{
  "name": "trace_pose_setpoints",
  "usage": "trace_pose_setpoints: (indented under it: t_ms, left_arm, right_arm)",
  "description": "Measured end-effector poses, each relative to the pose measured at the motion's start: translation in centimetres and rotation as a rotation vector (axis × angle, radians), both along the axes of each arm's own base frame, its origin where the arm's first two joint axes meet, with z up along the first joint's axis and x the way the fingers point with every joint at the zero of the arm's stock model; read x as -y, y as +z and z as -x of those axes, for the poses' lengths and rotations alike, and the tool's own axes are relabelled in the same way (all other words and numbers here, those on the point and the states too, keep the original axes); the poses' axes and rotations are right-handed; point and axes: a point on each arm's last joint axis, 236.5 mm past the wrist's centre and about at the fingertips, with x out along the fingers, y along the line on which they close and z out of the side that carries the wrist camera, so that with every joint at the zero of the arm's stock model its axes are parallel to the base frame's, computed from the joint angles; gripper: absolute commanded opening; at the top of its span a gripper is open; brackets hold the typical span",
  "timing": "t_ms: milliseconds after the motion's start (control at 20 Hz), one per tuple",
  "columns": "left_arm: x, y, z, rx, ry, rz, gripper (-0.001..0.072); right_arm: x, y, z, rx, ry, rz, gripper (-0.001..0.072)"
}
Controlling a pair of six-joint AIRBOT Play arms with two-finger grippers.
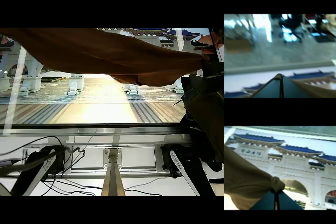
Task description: Fold the clothes and pants, and hang the long-sleeved shirts on hangers.
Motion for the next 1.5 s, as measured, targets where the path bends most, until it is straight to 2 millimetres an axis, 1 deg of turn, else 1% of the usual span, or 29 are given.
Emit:
trace_pose_setpoints:
  t_ms: [50,100,150,200,250,350,450,500,550,650,700,750,800,850,950,1000,1100,1150,1200,1400,1500]
  left_arm:
    - [-0.8,1.5,2.2,0.036,0.042,-0.04,0.0012]
    - [-1.5,2.2,4.1,0.047,0.08,-0.072,0.0012]
    - [-2.0,2.0,5.2,0.031,0.108,-0.09,0.0012]
    - [-2.6,0.6,5.8,-0.02,0.13,-0.095,0.0012]
    - [-3.1,-1.5,5.7,-0.088,0.14,-0.086,0.0012]
    - [-3.7,-8.0,4.1,-0.272,0.133,-0.045,0.0013]
    - [-3.7,-15.2,1.8,-0.438,0.103,0.024,0.0013]
    - [-3.5,-18.9,0.4,-0.513,0.085,0.065,0.0013]
    - [-3.1,-21.9,-1.0,-0.563,0.068,0.109,0.0013]
    - [-2.1,-26.9,-3.4,-0.641,0.04,0.184,0.0015]
    - [-1.4,-28.9,-4.8,-0.663,0.03,0.222,0.0034]
    - [-0.8,-30.7,-6.0,-0.678,0.026,0.253,0.025]
    - [-0.4,-32.5,-6.9,-0.696,0.024,0.273,0.0623]
    - [0.0,-34.1,-7.7,-0.716,0.026,0.293,0.0694]
    - [0.5,-36.9,-8.2,-0.765,0.028,0.313,0.0695]
    - [0.4,-37.8,-8.2,-0.787,0.031,0.314,0.069]
    - [0.0,-40.0,-7.1,-0.873,0.028,0.3,0.0687]
    - [-0.1,-41.1,-6.1,-0.933,0.02,0.298,0.0686]
    - [0.0,-42.5,-4.7,-1.011,0.005,0.303,0.0686]
    - [1.2,-48.1,2.8,-1.379,-0.083,0.344,0.0687]
    - [2.1,-50.3,5.8,-1.505,-0.124,0.379,0.0686]
  right_arm:
    - [-0.5,0.1,1.0,-0.017,0.021,-0.017,0.0008]
    - [-1.1,-0.3,2.0,-0.049,0.045,-0.032,0.0008]
    - [-1.6,-0.9,3.0,-0.092,0.065,-0.052,0.0008]
    - [-2.1,-2.1,3.9,-0.154,0.079,-0.071,0.0008]
    - [-2.4,-3.5,4.7,-0.225,0.089,-0.083,0.0008]
    - [-2.9,-6.5,5.6,-0.347,0.099,-0.095,0.0009]
    - [-2.9,-9.9,5.4,-0.448,0.089,-0.096,0.0009]
    - [-2.9,-11.5,4.8,-0.481,0.079,-0.1,0.0009]
    - [-2.7,-12.9,3.9,-0.496,0.063,-0.105,0.001]
    - [-2.5,-15.6,1.1,-0.495,0.026,-0.119,0.001]
    - [-2.4,-16.6,-0.3,-0.483,0.01,-0.129,0.0011]
    - [-2.3,-17.6,-1.8,-0.47,-0.007,-0.136,0.0011]
    - [-2.1,-18.3,-3.1,-0.454,-0.021,-0.143,0.0011]
    - [-2.0,-19.1,-4.5,-0.441,-0.036,-0.151,0.0011]
    - [-1.8,-20.3,-6.6,-0.423,-0.058,-0.158,0.0011]
    - [-1.7,-21.0,-7.3,-0.426,-0.067,-0.159,0.0011]
    - [-1.6,-22.0,-8.3,-0.425,-0.079,-0.161,0.0011]
    - [-1.6,-22.3,-8.6,-0.427,-0.082,-0.16,0.0011]
    - [-1.6,-22.5,-8.8,-0.427,-0.085,-0.16,0.0011]
    - [-1.5,-23.0,-9.2,-0.427,-0.09,-0.161,0.0011]
    - [-1.5,-23.0,-9.3,-0.424,-0.091,-0.162,0.001]
